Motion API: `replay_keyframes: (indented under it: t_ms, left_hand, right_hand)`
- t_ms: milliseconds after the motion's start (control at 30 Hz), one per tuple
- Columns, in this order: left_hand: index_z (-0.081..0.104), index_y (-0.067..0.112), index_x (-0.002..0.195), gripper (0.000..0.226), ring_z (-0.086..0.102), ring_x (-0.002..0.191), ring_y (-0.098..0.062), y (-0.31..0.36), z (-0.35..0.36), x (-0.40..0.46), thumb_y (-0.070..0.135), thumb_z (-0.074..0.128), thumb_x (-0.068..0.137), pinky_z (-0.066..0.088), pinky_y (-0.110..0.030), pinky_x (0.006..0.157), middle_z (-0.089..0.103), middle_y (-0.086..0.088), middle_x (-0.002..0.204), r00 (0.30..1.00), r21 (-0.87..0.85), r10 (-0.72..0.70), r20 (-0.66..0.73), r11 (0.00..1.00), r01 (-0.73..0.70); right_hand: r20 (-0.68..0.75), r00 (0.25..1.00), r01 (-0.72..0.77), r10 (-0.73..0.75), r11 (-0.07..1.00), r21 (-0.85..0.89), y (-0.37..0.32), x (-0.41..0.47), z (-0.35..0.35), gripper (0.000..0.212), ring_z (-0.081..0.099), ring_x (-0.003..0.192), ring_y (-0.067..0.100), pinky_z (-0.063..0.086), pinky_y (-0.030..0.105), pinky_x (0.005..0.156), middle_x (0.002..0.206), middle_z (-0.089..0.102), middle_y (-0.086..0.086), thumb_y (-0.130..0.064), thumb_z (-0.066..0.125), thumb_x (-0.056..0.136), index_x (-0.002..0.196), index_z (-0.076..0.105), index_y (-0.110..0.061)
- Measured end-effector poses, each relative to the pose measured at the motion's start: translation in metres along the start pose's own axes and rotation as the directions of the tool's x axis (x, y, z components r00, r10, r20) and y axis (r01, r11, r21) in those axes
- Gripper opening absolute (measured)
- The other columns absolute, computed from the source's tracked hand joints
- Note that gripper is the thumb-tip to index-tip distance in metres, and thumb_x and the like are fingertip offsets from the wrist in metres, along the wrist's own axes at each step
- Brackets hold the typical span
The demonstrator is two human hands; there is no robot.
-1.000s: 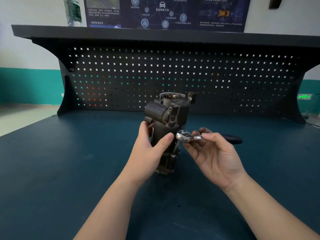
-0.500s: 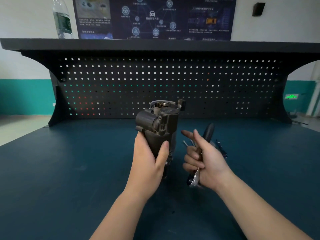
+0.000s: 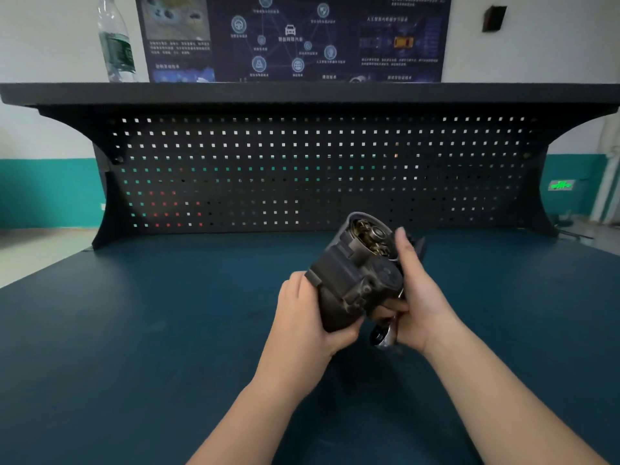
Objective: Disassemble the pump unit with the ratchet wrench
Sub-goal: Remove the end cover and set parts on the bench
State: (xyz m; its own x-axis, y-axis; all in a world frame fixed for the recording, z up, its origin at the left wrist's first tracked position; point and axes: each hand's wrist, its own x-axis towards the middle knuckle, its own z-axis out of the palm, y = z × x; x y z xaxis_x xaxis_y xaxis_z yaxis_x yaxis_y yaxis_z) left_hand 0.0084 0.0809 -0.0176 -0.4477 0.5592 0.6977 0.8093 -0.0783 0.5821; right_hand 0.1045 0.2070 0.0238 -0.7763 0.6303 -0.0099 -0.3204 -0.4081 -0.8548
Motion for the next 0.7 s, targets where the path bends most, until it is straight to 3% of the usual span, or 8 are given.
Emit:
replay_keyframes:
  t_ms: [167,333,433,533,633,700]
  left_hand:
    - [0.043,0.048,0.107,0.047,0.044,0.107,0.001,-0.004,-0.006,0.000,0.045,0.071,0.069,0.032,-0.004,0.085,0.043,0.029,0.107,0.997,0.058,0.039,0.071,0.997,-0.043]
    - [0.038,0.055,0.116,0.059,0.045,0.111,0.003,-0.013,-0.019,0.003,0.040,0.073,0.071,0.035,-0.011,0.092,0.041,0.041,0.113,0.985,0.190,0.041,0.167,0.979,-0.073]
    - [0.039,0.055,0.117,0.066,0.045,0.114,0.004,-0.015,-0.028,0.004,0.030,0.078,0.071,0.039,-0.037,0.105,0.042,0.047,0.112,0.987,0.228,-0.002,0.161,0.973,-0.035]
    - [0.041,0.055,0.117,0.068,0.047,0.113,0.005,-0.019,-0.033,0.004,0.024,0.079,0.070,0.037,-0.049,0.106,0.047,0.045,0.113,0.990,0.218,-0.062,0.125,0.975,0.033]
    - [0.042,0.055,0.115,0.068,0.045,0.114,0.009,-0.025,-0.035,0.006,0.021,0.079,0.070,0.037,-0.043,0.107,0.046,0.046,0.113,0.990,0.226,-0.042,0.132,0.974,0.011]
    - [0.043,0.053,0.112,0.069,0.037,0.112,0.024,-0.032,-0.036,0.006,0.015,0.079,0.068,0.033,-0.019,0.105,0.040,0.054,0.114,0.990,0.240,0.019,0.138,0.969,-0.052]
  right_hand:
    - [-0.011,0.999,-0.042,0.042,0.999,-0.004,-0.009,0.002,-0.010,0.034,0.024,0.028,0.005,0.021,0.016,0.031,0.037,0.037,-0.007,-0.050,0.069,0.077,0.074,0.056,-0.018]
    - [-0.110,0.991,-0.093,0.074,0.979,-0.181,-0.016,0.008,-0.024,0.028,0.020,0.027,0.003,0.021,0.015,0.030,0.043,0.056,0.003,-0.037,0.063,0.090,0.080,0.054,-0.012]
    - [-0.133,0.983,-0.162,0.125,0.932,-0.325,-0.013,0.014,-0.030,0.023,0.020,0.028,0.003,0.022,0.015,0.030,0.063,0.069,0.016,-0.029,0.059,0.095,0.091,0.055,-0.007]
    - [-0.175,0.979,-0.167,0.101,0.891,-0.422,-0.008,0.019,-0.035,0.024,0.024,0.032,0.005,0.024,0.016,0.032,0.064,0.059,0.007,-0.028,0.064,0.092,0.103,0.056,-0.008]
    - [-0.181,0.980,-0.154,0.078,0.874,-0.460,-0.005,0.022,-0.038,0.019,0.026,0.032,0.005,0.024,0.018,0.032,0.062,0.046,0.005,-0.024,0.065,0.092,0.095,0.055,-0.008]
    - [-0.181,0.981,-0.158,0.074,0.842,-0.515,-0.003,0.023,-0.037,0.018,0.026,0.031,0.005,0.024,0.017,0.032,0.061,0.046,0.008,-0.020,0.063,0.094,0.089,0.052,-0.006]
